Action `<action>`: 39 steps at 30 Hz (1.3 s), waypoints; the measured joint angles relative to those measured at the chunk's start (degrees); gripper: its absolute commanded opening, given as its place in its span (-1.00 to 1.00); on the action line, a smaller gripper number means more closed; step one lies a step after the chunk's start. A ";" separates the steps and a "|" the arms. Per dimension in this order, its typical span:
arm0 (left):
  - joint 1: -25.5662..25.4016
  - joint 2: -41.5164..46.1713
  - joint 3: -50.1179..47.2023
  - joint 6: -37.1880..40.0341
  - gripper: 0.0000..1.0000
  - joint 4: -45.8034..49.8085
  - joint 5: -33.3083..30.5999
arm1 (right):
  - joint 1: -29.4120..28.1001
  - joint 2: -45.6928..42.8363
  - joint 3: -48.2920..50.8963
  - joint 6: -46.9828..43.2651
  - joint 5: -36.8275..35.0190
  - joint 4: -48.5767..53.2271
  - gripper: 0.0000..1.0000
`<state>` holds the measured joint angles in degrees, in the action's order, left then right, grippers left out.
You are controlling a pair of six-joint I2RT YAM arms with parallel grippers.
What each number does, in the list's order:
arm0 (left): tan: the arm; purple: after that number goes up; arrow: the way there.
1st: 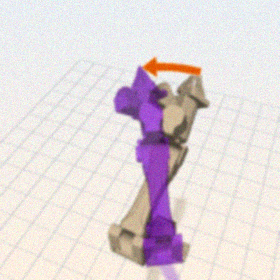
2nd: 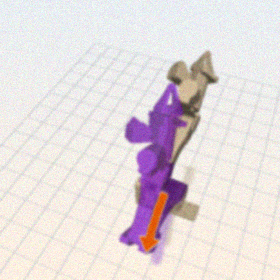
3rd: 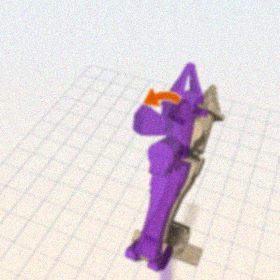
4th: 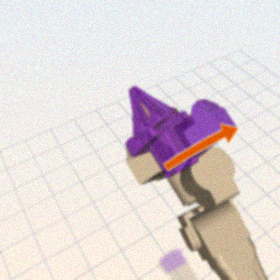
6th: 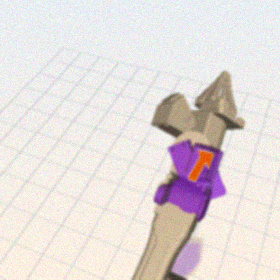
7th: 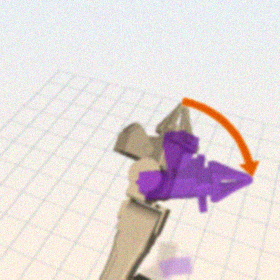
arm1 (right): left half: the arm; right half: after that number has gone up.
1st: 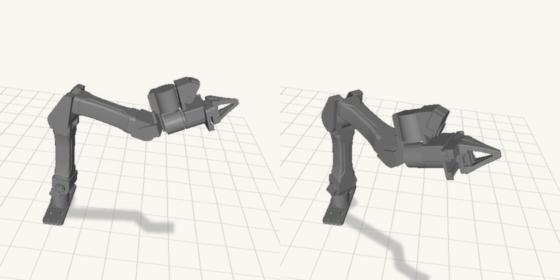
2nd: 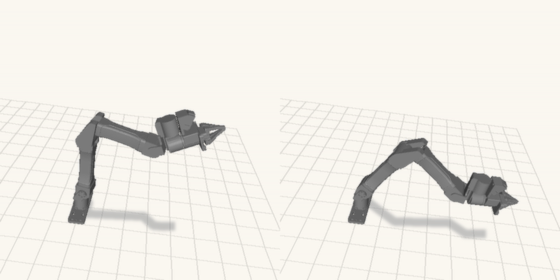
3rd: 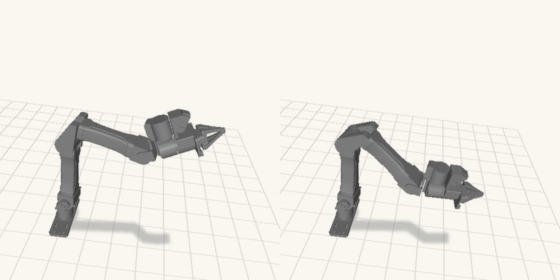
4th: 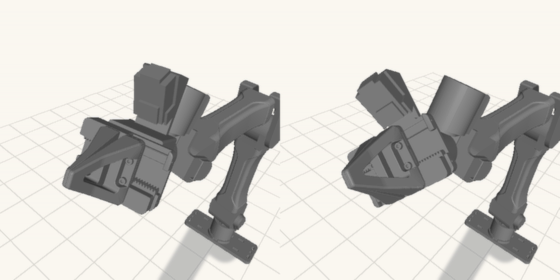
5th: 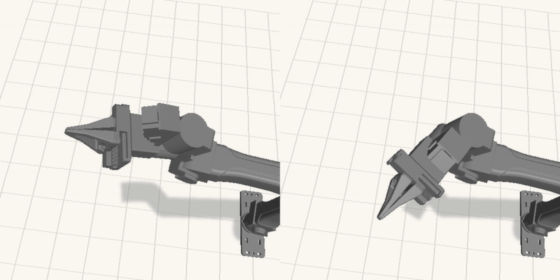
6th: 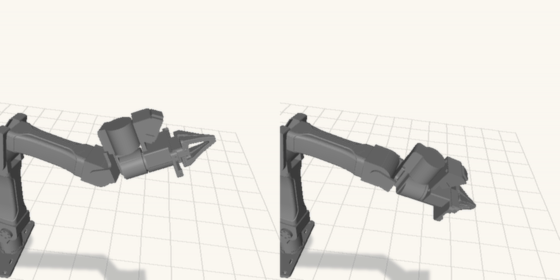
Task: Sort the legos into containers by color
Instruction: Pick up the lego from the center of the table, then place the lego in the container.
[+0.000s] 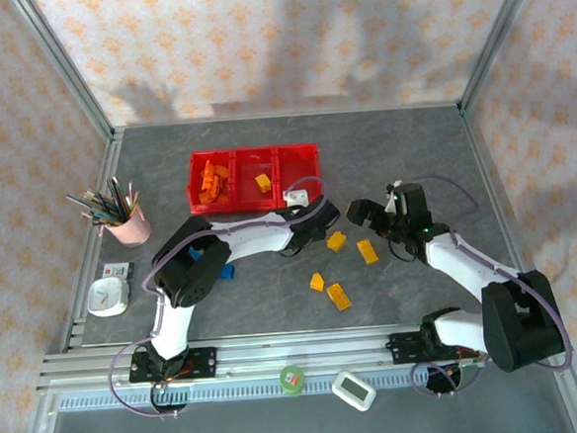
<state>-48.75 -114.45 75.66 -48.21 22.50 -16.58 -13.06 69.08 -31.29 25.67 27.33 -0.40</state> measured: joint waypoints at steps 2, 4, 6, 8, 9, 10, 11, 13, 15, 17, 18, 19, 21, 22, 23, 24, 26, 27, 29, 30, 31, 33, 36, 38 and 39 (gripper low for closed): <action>0.00 1.70 -2.10 -0.17 0.37 -0.04 0.26 | 0.00 0.00 0.00 0.02 0.17 -0.37 1.00; 0.00 2.60 -3.04 -0.37 0.31 -0.13 0.94 | 0.00 0.17 0.00 0.02 0.31 -0.79 1.00; 0.00 2.69 -3.13 -0.39 0.24 -0.63 1.44 | 0.00 0.42 0.00 0.04 0.48 -1.05 1.00; 0.00 2.67 -3.10 -0.42 0.15 -1.07 2.05 | 0.00 0.59 0.00 0.04 0.63 -1.14 1.00; 0.00 2.60 -3.02 -0.37 0.10 -1.11 2.34 | 0.00 0.59 0.00 0.02 0.63 -1.16 1.00; 0.00 2.45 -2.82 -0.31 0.03 -1.14 2.64 | 0.00 0.59 0.00 0.02 0.66 -1.16 1.00; 0.00 2.14 -2.51 -0.31 -0.02 -1.18 2.80 | 0.00 0.61 0.00 0.02 0.66 -1.16 1.00; 0.00 1.46 -2.10 -0.28 -0.07 -1.86 3.19 | 0.00 0.61 0.00 0.02 0.74 -1.16 1.00; 0.04 0.94 -2.08 -0.35 -0.13 -2.38 3.61 | 0.00 0.61 0.00 0.00 0.74 -1.16 1.00; 0.15 0.33 -1.88 -0.37 -0.22 -2.47 4.13 | 0.00 0.61 0.02 0.00 0.74 -1.16 1.00; 0.15 0.09 -1.81 -0.37 -0.26 -2.54 4.17 | 0.00 0.61 0.02 0.00 0.76 -1.16 1.00; 0.15 -0.09 -1.77 -0.35 -0.30 -2.62 4.22 | 0.00 0.61 0.02 0.00 0.76 -1.16 1.00; 0.15 -0.24 -1.77 -0.39 -0.38 -2.62 4.20 | 0.00 0.61 0.02 -0.04 1.01 -1.16 1.00; 0.17 -0.24 -1.77 -0.39 -0.41 -2.64 4.20 | 0.00 0.61 0.02 -0.09 1.25 -1.16 1.00; 0.31 -0.24 -1.77 -0.39 -0.44 -2.78 4.20 | 0.00 0.61 0.02 -0.24 1.51 -1.18 1.00; 0.37 -0.24 -1.77 -0.37 -0.45 -2.86 4.20 | 0.00 0.61 0.02 -0.35 1.79 -1.20 0.99; 0.44 -0.20 -1.88 -0.39 -0.50 -2.99 4.20 | 0.00 0.61 0.02 -0.72 2.69 -1.22 0.99; 0.48 -0.11 -1.97 -0.37 -0.52 -3.08 4.20 | 0.00 0.61 0.02 -0.94 2.99 -1.22 0.99; 0.52 0.92 -2.86 -0.37 -0.57 -3.50 4.35 | 0.00 0.61 0.00 -1.62 3.76 -1.09 0.99; 0.52 1.81 -3.58 -0.22 -0.58 -3.67 4.48 | 0.00 0.57 -0.07 -1.88 4.02 -0.92 0.99; 0.52 3.48 -4.70 -0.15 -0.60 -3.89 4.66 | 0.00 0.50 -0.13 -2.19 4.26 -0.72 0.99; 0.52 7.08 -6.60 0.24 -0.63 -3.98 4.94 | 0.00 0.35 -0.33 -2.64 4.79 -0.39 0.99; 0.52 12.66 -8.02 0.72 -0.64 -3.93 5.01 | -0.20 -0.07 -0.76 -3.06 5.31 0.20 0.99; 0.55 15.91 -8.33 1.38 -0.64 -3.91 4.90 | -0.83 -1.09 -1.09 -3.32 5.31 0.76 0.99; 0.76 17.11 -8.35 1.75 -0.64 -3.91 4.74 | -1.33 -1.42 -1.38 -3.41 5.29 0.94 0.99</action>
<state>-47.99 -97.34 67.31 -46.46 18.59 -11.84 -14.39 67.66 -32.67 22.26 32.62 0.54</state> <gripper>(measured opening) 0.239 0.996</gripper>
